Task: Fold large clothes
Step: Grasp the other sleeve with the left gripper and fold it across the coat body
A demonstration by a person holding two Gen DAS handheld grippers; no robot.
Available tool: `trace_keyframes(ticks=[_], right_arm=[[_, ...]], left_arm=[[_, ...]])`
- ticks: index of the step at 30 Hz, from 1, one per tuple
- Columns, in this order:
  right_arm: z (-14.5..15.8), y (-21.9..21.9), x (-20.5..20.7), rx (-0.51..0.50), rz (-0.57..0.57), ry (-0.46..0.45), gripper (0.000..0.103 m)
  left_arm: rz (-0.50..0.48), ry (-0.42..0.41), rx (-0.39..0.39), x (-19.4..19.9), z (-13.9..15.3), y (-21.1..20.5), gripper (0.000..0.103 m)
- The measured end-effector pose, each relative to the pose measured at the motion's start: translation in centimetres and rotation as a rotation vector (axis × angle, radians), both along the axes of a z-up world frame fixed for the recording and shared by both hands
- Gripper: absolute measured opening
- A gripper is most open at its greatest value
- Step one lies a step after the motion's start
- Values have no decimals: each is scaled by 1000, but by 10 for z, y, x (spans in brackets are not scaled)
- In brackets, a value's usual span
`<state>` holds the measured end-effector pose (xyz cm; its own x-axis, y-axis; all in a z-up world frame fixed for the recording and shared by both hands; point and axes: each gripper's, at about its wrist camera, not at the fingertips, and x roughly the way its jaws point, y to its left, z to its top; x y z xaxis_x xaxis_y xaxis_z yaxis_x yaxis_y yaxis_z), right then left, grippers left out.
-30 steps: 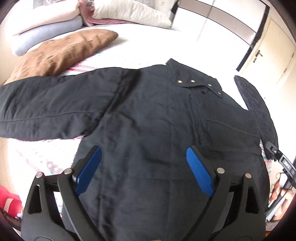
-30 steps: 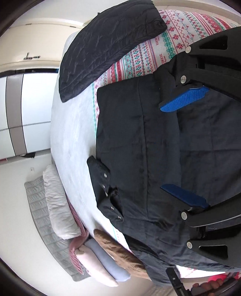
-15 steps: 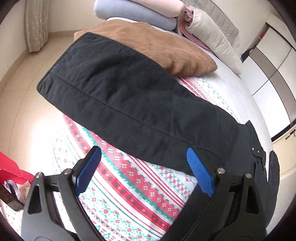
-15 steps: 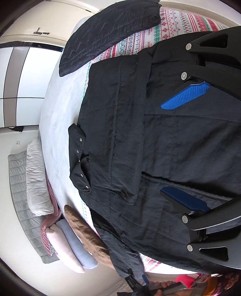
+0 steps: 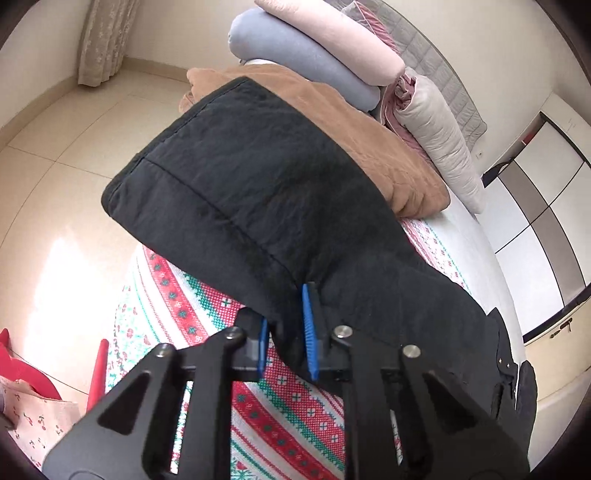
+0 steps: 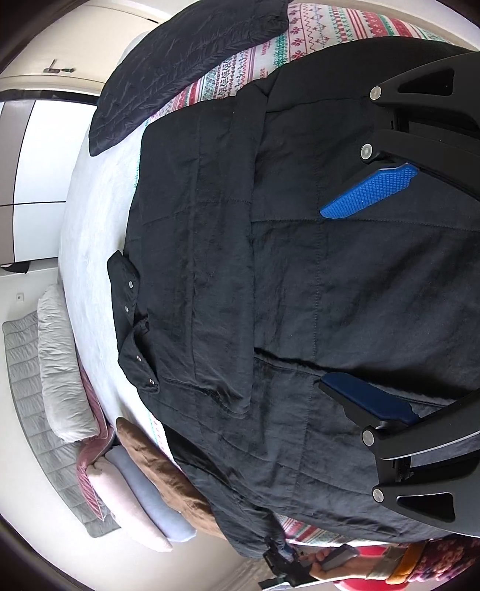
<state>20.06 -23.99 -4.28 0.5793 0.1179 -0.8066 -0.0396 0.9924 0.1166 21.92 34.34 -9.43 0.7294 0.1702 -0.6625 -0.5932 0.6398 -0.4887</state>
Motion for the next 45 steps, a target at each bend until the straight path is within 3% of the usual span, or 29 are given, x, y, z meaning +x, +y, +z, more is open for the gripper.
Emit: trace_keyframes(ticks=[5,12,20,25,29,33,34,39,42,45], right_arm=[[5,-15,0,3,-30,-15,87],[20,-47,-5,78,-102,-45,87],[24,-56,-6,119,-110,-51,87],[20,-56,-4,132,-118,-43,87],[12,-51,0,137,-102,-21,87],[4,-44,3,139,-89,-1,87],[3,-43,3,137,-87,4,87],[-1,-36,3,124,-81,16,87],[0,-29,3,130,-59,23,87],[5,-19,7,150,-20,52,87]], left_arm=[[-48,-94,96,-3,52,-21,8],[-251,-172,243,15,131,-91,8],[-536,-232,318,48,169,-200,8],[-724,-207,336,64,161,-269,8],[-899,-121,382,72,133,-318,10],[-1164,47,380,78,85,-360,37],[-1200,72,370,75,77,-365,39],[-1245,78,364,31,69,-354,65],[-1228,39,415,10,82,-327,66],[-1145,38,468,9,96,-283,66]])
